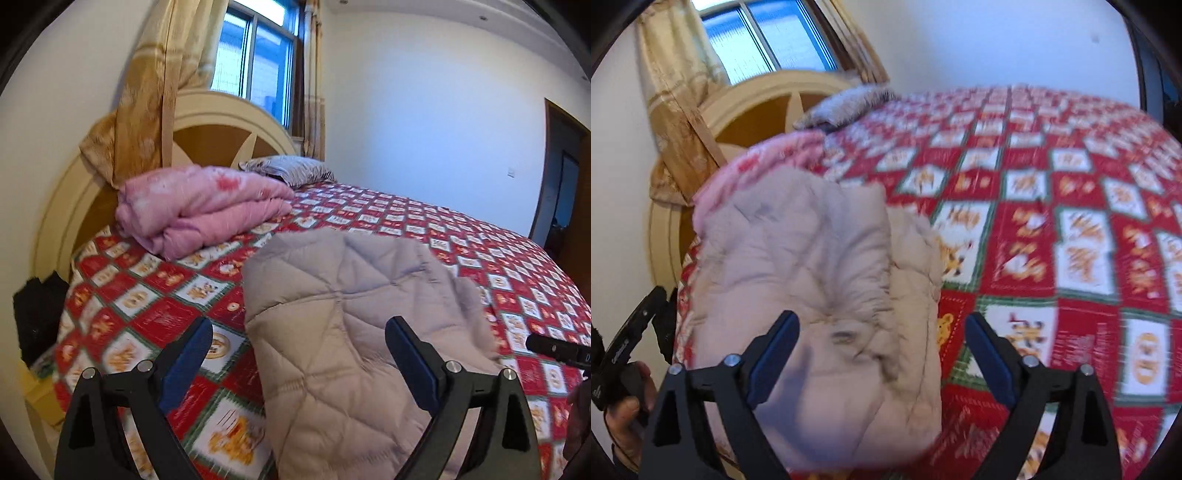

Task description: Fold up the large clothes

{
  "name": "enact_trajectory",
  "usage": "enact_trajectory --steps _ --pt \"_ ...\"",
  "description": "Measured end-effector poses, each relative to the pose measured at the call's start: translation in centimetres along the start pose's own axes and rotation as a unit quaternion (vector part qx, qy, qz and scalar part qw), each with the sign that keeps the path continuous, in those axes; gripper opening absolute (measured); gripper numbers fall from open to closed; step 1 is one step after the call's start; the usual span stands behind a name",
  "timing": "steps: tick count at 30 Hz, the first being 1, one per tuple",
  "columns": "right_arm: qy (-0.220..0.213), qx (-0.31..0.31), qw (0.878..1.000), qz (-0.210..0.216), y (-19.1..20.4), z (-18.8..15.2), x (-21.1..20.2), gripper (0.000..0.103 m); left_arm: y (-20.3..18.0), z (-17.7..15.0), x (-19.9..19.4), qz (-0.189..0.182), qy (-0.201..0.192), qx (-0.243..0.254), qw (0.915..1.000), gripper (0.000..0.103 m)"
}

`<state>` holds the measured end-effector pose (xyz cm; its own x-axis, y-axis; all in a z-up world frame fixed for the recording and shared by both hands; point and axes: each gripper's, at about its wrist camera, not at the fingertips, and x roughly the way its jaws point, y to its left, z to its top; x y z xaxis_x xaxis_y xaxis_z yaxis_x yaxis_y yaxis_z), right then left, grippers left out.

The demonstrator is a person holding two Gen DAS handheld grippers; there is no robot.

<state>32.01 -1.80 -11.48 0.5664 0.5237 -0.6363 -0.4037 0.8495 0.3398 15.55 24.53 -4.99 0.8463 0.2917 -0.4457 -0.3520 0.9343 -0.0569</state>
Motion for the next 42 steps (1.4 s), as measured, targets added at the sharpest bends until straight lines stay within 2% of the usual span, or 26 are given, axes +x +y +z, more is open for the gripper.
enact_trajectory --steps 7,14,21,42 --pt "-0.052 -0.05 0.997 0.0 4.7 -2.1 -7.7 0.097 -0.3 0.5 -6.5 -0.01 -0.036 -0.001 0.9993 0.095" --pt "-0.086 -0.063 0.994 0.007 6.7 -3.0 -11.4 0.1 -0.4 1.0 -8.5 -0.021 -0.053 -0.003 0.9984 0.095" --pt "-0.102 -0.077 0.992 0.0 7.7 -3.2 -12.6 0.103 -0.3 1.0 -8.8 -0.028 -0.053 -0.006 0.9982 0.095" --pt "-0.095 -0.084 0.992 0.0 8.1 -3.8 -12.1 0.103 -0.5 0.4 -8.0 -0.03 -0.041 -0.009 0.9987 0.095"
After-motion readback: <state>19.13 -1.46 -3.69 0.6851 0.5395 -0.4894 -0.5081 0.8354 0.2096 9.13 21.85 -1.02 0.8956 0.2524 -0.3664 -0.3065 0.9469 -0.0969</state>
